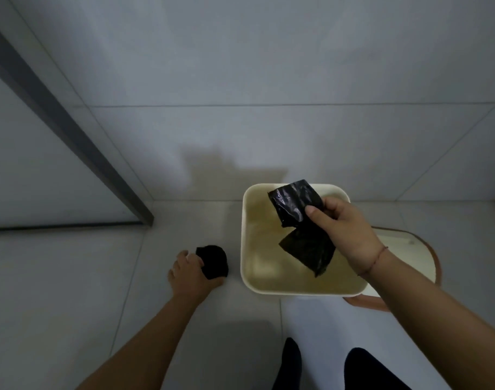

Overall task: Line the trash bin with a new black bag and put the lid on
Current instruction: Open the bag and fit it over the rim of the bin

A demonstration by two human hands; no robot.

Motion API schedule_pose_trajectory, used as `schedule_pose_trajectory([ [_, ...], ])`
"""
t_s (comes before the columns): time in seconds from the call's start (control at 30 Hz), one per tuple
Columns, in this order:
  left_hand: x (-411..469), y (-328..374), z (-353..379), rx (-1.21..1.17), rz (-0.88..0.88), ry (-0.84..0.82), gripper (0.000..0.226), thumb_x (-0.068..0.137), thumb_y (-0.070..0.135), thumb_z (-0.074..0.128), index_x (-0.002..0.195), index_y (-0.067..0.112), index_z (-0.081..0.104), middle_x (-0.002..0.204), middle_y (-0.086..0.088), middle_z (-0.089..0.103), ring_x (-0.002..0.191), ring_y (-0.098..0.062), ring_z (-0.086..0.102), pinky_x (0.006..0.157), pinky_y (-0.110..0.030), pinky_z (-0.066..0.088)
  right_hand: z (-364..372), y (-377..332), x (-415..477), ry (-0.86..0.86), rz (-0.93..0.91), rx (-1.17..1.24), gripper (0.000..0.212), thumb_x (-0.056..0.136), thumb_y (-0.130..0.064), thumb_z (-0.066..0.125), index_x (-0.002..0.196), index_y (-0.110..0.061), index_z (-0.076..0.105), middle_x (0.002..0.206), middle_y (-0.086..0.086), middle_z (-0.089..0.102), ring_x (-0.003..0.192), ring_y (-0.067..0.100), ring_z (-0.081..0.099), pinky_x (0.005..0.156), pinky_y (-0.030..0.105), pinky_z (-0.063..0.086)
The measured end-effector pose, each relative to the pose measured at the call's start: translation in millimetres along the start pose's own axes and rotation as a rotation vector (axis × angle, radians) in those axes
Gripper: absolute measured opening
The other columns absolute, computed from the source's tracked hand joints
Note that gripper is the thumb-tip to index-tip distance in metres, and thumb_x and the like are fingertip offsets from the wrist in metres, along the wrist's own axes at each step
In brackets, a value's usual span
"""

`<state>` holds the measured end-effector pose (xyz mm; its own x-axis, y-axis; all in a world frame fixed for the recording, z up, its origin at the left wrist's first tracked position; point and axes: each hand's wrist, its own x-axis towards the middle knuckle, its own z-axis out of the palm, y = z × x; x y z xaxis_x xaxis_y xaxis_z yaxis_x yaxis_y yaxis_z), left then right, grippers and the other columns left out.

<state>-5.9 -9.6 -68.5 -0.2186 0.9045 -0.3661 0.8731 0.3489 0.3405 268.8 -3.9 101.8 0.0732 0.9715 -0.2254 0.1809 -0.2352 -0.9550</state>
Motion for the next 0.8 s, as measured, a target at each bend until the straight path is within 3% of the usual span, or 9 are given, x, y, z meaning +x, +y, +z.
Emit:
schedule_pose_trajectory([
  [0.1,-12.1,37.7,-52.0,-0.235,0.078,0.194,0.057,0.080,0.050,0.064,0.120,0.009,0.056,0.148,-0.015,0.035,0.137,-0.029,0.034,0.111,-0.042,0.029,-1.7,-23.0,-6.1,-0.007,-0.006,0.047,0.018,0.089,-0.009,0.057,0.101,0.004,0.063,0.086,0.019,0.068,0.076,0.025,0.063,0.075,0.036,0.050],
  [0.17,-27.2,77.0,-96.2,-0.515,0.274,0.232,0.047,0.089,0.044,0.055,0.122,0.011,0.056,0.142,-0.010,0.044,0.134,-0.024,0.039,0.107,-0.031,0.032,-2.7,-44.0,-12.1,-0.004,-0.010,0.113,0.021,0.089,-0.005,0.056,0.104,0.008,0.061,0.080,0.017,0.067,0.067,0.022,0.064,0.069,0.031,0.052],
  [0.27,-65.8,137.4,-154.9,-0.751,0.529,-0.128,0.068,0.076,0.067,0.053,0.132,0.028,0.050,0.144,0.006,0.047,0.134,-0.007,0.039,0.103,-0.016,0.032,-5.9,-79.0,-25.0,-0.011,-0.019,0.188,0.019,0.089,-0.008,0.056,0.105,-0.002,0.064,0.077,0.007,0.068,0.060,0.011,0.066,0.060,0.019,0.054],
  [0.37,-100.9,172.2,-187.9,-0.778,0.589,-0.339,0.095,0.063,0.079,0.054,0.144,0.034,0.033,0.154,0.009,0.033,0.142,-0.006,0.028,0.115,-0.035,0.028,-13.7,-113.8,-39.9,-0.009,-0.002,0.342,0.015,0.089,-0.013,0.056,0.095,-0.007,0.069,0.079,0.006,0.071,0.070,0.021,0.065,0.065,0.027,0.053],
  [0.43,-116.0,175.3,-199.7,-0.737,0.665,-0.182,0.082,0.070,0.073,0.056,0.142,0.041,0.032,0.153,0.015,0.030,0.140,0.000,0.025,0.112,-0.026,0.025,-21.3,-131.3,-47.9,0.000,0.052,0.487,0.017,0.091,-0.016,0.054,0.099,-0.007,0.067,0.084,0.008,0.069,0.074,0.022,0.064,0.067,0.029,0.052],
  [0.5,-132.4,174.7,-208.0,-0.704,0.798,-0.010,0.051,0.084,0.039,0.061,0.129,0.050,0.039,0.144,0.021,0.037,0.135,0.006,0.029,0.107,-0.015,0.025,-31.5,-144.6,-58.0,0.034,0.130,0.582,0.022,0.092,-0.017,0.053,0.109,-0.006,0.061,0.089,0.010,0.066,0.076,0.022,0.063,0.066,0.029,0.052],
  [0.6,-154.1,180.5,-205.0,-0.498,1.038,0.105,0.066,0.068,0.000,0.049,0.124,0.036,0.054,0.131,0.020,0.048,0.128,0.000,0.041,0.104,-0.008,0.029,-41.7,-149.0,-69.1,0.081,0.220,0.675,0.023,0.092,-0.016,0.052,0.110,-0.003,0.058,0.087,0.012,0.062,0.075,0.023,0.060,0.068,0.031,0.052],
  [0.7,-168.2,192.7,-199.4,-0.413,1.131,0.231,0.039,0.075,0.007,0.059,0.112,0.017,0.070,0.115,0.005,0.067,0.110,-0.007,0.057,0.098,-0.017,0.040,-43.7,-145.1,-79.2,0.053,0.292,0.686,0.020,0.093,-0.017,0.050,0.107,-0.003,0.057,0.085,0.013,0.059,0.074,0.023,0.057,0.070,0.033,0.051],
  [0.8,-172.4,201.0,-201.1,-0.676,0.886,0.193,0.017,0.084,0.016,0.062,0.092,0.012,0.077,0.087,0.001,0.074,0.083,-0.011,0.067,0.079,-0.026,0.051,-45.2,-141.7,-87.6,0.027,0.315,0.658,0.016,0.094,-0.020,0.050,0.089,-0.008,0.058,0.086,0.010,0.058,0.071,0.021,0.057,0.059,0.030,0.055],
])
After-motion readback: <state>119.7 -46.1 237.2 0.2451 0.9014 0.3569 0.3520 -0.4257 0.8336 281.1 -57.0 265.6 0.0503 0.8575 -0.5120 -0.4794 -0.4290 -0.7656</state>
